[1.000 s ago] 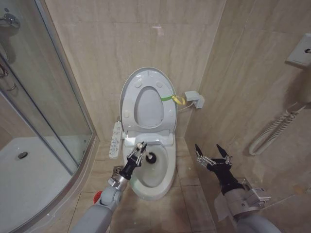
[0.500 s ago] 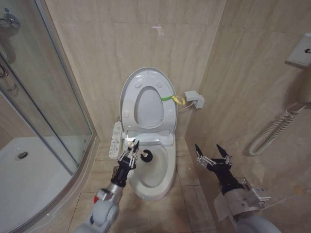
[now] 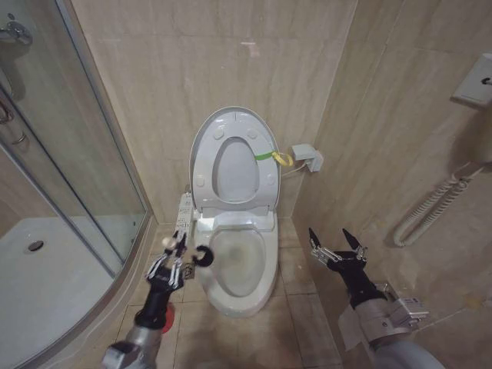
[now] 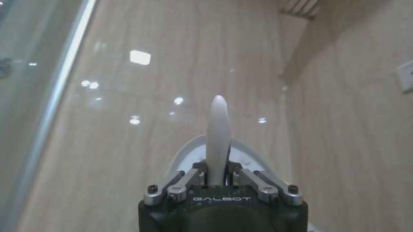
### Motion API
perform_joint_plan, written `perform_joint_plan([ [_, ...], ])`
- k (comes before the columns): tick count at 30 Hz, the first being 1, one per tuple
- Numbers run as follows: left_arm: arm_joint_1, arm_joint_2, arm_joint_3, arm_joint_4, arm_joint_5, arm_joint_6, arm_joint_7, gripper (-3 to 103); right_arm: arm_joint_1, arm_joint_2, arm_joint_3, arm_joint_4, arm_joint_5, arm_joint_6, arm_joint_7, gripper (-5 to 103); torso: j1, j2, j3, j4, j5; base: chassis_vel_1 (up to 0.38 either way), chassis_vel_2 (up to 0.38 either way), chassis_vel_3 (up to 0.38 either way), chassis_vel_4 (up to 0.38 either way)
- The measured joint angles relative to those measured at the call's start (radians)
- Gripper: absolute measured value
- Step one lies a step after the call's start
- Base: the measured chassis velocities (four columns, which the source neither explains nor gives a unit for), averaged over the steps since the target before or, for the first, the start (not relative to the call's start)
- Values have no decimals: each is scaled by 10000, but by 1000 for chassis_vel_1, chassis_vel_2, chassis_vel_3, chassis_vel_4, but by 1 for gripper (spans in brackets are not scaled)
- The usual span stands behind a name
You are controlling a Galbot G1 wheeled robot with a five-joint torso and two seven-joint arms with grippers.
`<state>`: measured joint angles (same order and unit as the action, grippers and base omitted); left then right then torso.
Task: Open the toilet lid, clean the toilet bowl with a toilet brush, close the toilet lid, and flush.
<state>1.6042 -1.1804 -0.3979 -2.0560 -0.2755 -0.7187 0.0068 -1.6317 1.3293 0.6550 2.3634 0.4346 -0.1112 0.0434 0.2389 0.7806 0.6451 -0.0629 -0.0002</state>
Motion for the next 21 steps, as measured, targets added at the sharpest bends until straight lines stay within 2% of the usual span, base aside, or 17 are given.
perform_joint_plan([
  [5,1336,-517,-935,-520,671,-162,-399,19,0,0,0,0,0,0,1,100,0,0,0,0,0,0,0,0,0],
  [11,2089,-632,-1954,-858,680,-380,-648,19,0,0,0,0,0,0,-1,100,0,0,0,0,2,0,0,0,0],
  [14,2395,-683,-2820,-795,167,-627,-671,19,0,0,-1,0,0,0,-2,100,0,0,1,-1,3,0,0,0,0],
  [15,2395,-683,-2820,-795,167,-627,-671,19,0,0,-1,0,0,0,-2,100,0,0,1,-1,3,0,0,0,0],
  [17,2448,-725,-3250,-318,-379,-881,-664,19,0,0,0,1,0,0,-2,100,0,-1,1,0,0,0,0,0,0],
  [21,2356,-702,-3401,384,-1060,-978,-630,19,0,0,0,0,0,0,0,100,0,-1,1,1,-1,0,0,0,0],
])
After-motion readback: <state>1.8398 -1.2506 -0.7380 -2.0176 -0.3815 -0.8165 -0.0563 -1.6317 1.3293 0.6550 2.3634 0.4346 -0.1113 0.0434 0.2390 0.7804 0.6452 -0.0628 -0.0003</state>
